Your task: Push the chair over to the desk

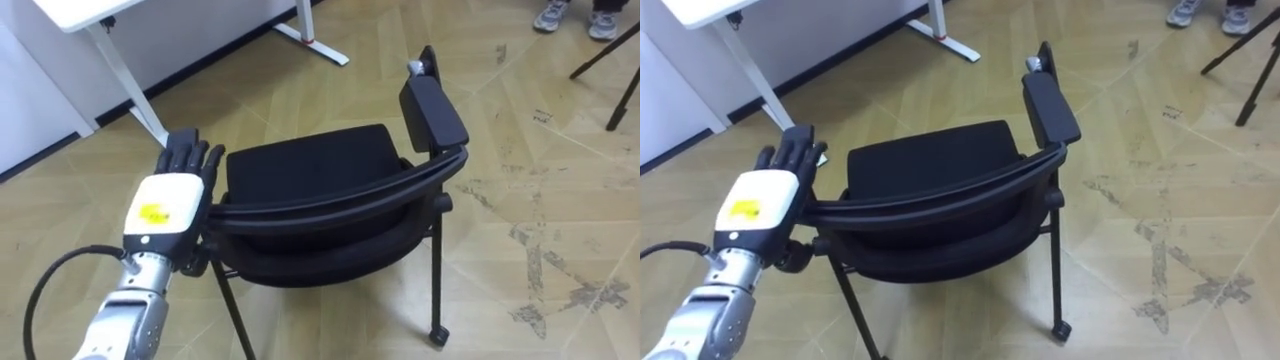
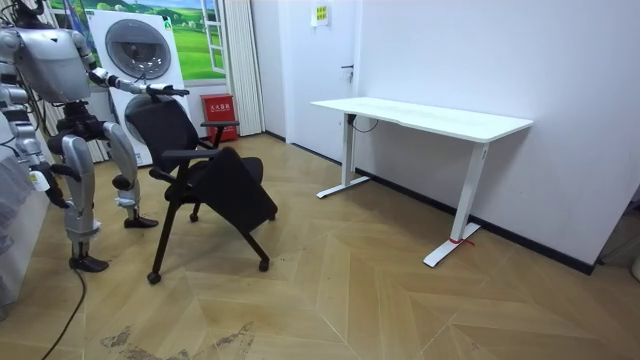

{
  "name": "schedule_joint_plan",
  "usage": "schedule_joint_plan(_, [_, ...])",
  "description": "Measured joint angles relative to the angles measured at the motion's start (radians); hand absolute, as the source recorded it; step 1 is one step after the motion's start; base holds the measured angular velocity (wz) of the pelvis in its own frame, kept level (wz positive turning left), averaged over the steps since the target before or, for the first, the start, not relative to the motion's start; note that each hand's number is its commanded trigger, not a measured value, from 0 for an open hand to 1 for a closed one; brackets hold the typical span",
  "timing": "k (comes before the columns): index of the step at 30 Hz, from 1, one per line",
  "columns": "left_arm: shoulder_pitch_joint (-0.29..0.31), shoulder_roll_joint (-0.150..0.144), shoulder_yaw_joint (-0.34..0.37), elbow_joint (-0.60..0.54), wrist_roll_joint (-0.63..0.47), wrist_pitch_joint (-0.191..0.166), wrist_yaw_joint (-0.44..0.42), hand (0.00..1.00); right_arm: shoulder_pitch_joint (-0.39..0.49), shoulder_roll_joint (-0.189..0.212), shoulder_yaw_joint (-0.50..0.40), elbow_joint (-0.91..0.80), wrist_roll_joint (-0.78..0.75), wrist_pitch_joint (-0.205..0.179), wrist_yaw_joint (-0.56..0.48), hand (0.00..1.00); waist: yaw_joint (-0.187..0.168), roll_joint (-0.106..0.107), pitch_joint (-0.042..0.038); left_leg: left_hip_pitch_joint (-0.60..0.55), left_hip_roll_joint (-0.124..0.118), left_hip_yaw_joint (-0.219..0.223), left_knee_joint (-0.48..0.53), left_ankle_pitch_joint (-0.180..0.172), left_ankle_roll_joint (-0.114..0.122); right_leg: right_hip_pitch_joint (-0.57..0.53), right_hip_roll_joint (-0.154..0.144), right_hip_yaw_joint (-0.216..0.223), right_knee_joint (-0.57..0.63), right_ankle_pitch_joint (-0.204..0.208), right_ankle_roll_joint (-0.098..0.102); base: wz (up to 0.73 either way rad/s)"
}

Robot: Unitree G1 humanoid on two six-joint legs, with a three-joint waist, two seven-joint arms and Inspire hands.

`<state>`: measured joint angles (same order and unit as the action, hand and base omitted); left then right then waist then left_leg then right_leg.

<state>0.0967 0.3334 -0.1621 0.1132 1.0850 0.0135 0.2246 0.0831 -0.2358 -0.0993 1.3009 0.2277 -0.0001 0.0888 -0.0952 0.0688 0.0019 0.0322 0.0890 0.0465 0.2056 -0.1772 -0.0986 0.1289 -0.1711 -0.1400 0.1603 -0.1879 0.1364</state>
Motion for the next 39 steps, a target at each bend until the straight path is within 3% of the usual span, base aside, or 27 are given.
schedule_joint_plan(5, [0.001,0.0,-0.008,-0.048,-0.003,0.002,-0.043,0.0,-0.013,-0.005,0.001,0.019,0.007,-0.004,-0.002,0.0,-0.012,0.009,0.0024,-0.002,0.0,0.002,0.0,0.0,0.0,-0.003,0.0,0.0,-0.005,0.0,0.0,0.0])
schedule_joint_plan(17, [0.012,0.0,-0.042,-0.073,-0.076,-0.007,-0.161,0.0,-0.023,-0.002,0.02,0.026,0.006,-0.012,0.001,0.0,-0.015,-0.008,0.0137,0.013,0.0,0.006,-0.009,0.0,0.0,0.001,0.0,0.0,-0.008,0.0,0.0,0.0])
schedule_joint_plan(23, [0.011,-0.002,-0.042,-0.073,-0.154,-0.012,-0.218,0.0,-0.024,-0.001,0.028,0.024,0.006,-0.017,-0.001,0.0,-0.014,-0.007,0.0109,0.009,0.0,0.013,-0.007,0.0,0.0,-0.008,0.0,0.001,-0.008,0.0,0.0,-0.01])
schedule_joint_plan(27, [0.01,-0.002,-0.04,-0.074,-0.18,-0.011,-0.258,0.0,-0.023,-0.004,0.028,0.025,0.004,-0.017,-0.011,0.0,-0.015,0.001,0.0008,0.012,0.0,0.018,-0.007,0.0,0.0,-0.005,0.0,0.001,-0.005,0.0,0.0,0.0])
schedule_joint_plan(28, [0.009,-0.003,-0.04,-0.074,-0.181,-0.01,-0.27,0.56,-0.023,-0.004,0.028,0.025,0.004,-0.017,-0.013,0.0,-0.015,0.003,-0.001,0.015,0.0,0.018,-0.007,0.0,0.0,-0.002,0.0,0.001,-0.005,0.0,0.0,0.0])
schedule_joint_plan(29, [0.007,-0.004,-0.04,-0.074,-0.183,-0.008,-0.28,0.92,-0.023,-0.004,0.028,0.025,0.004,-0.017,-0.014,0.0,-0.015,0.003,-0.0013,0.016,0.0,0.018,-0.007,0.0,0.0,0.0,0.0,0.001,-0.005,0.0,0.0,0.0])
schedule_joint_plan(30, [0.006,-0.004,-0.04,-0.075,-0.189,-0.007,-0.284,1.0,-0.023,-0.004,0.028,0.024,0.003,-0.017,-0.014,0.0,-0.016,0.003,-0.0013,0.016,0.0,0.019,-0.007,0.0,0.0,0.0,0.0,0.001,-0.005,0.0,0.0,0.0])
schedule_joint_plan(39, [0.005,-0.004,-0.038,-0.096,-0.207,0.003,-0.344,1.0,-0.023,-0.002,0.029,0.016,-0.003,-0.017,-0.013,0.0,-0.018,-0.001,0.0013,0.028,0.0,0.021,-0.008,0.0,0.0,0.011,0.0,0.002,-0.007,0.0,0.0,0.0])
